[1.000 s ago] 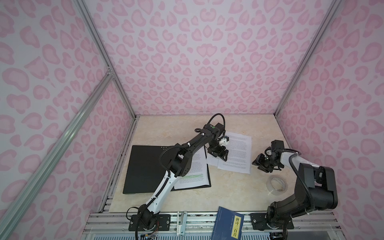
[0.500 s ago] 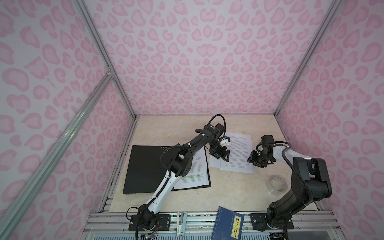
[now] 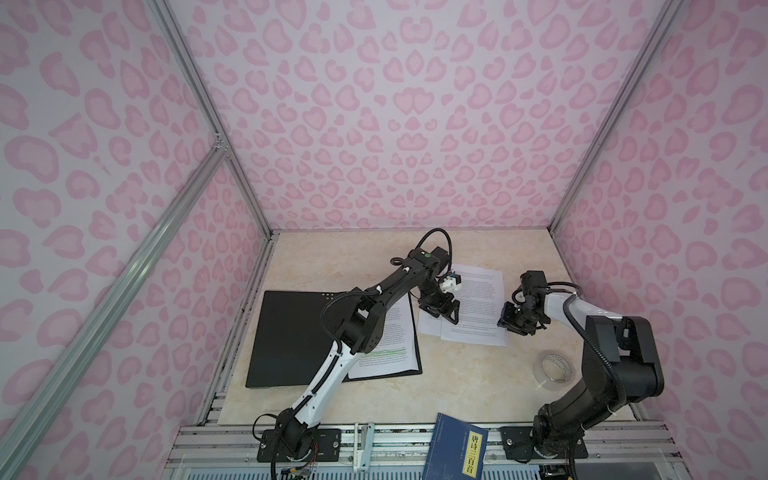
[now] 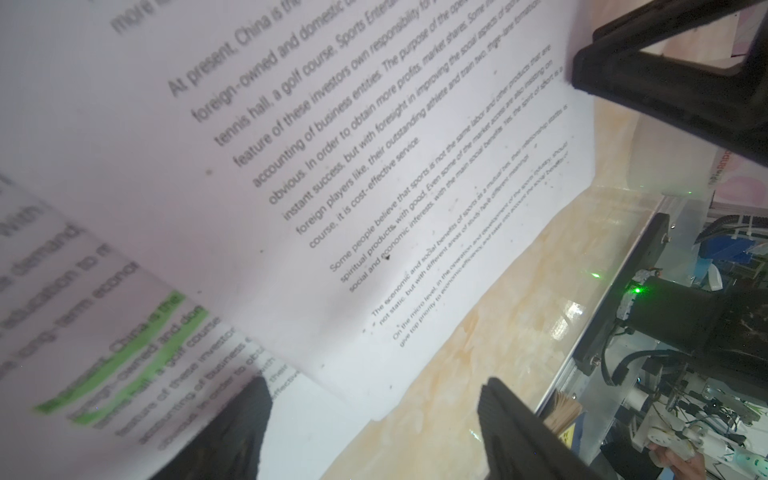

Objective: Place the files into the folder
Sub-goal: 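Grasp the edge of the top loose sheet with the right gripper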

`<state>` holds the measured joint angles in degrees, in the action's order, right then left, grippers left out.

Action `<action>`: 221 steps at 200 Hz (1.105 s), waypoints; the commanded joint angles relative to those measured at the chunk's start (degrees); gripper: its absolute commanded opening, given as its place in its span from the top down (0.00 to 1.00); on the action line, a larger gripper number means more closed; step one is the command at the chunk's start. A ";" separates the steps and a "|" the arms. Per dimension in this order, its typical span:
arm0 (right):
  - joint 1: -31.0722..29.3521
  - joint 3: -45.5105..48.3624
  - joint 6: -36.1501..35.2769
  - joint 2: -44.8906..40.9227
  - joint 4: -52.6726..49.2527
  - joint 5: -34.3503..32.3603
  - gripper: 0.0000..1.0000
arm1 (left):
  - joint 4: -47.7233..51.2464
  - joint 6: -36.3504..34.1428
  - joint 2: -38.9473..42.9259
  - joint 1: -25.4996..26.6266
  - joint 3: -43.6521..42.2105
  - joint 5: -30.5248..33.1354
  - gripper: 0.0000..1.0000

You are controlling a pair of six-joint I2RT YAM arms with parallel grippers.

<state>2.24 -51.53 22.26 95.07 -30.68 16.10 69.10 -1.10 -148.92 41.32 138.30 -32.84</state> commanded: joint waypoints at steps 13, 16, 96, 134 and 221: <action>0.11 2.14 -0.38 0.65 -2.22 -6.22 0.62 | 0.68 -1.01 2.56 -0.01 0.57 0.61 0.17; 0.13 2.18 -0.42 0.76 -2.14 -6.14 0.63 | 0.68 -1.01 2.62 -0.04 0.47 0.52 0.17; -0.56 1.59 -0.56 0.52 -3.59 -5.75 0.61 | -0.28 1.61 1.32 -0.06 -0.14 3.89 0.17; -0.52 2.19 -0.16 0.25 -3.76 -1.01 0.58 | -0.29 2.24 -0.22 0.25 0.71 2.06 0.16; -3.42 1.84 0.64 2.14 -6.21 -4.35 0.54 | 0.11 2.08 -3.19 0.43 2.76 -5.53 0.16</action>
<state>-0.32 -51.13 22.06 95.13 -30.55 14.35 68.66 1.41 -151.17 41.65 140.49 -35.27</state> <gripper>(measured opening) 0.461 0.839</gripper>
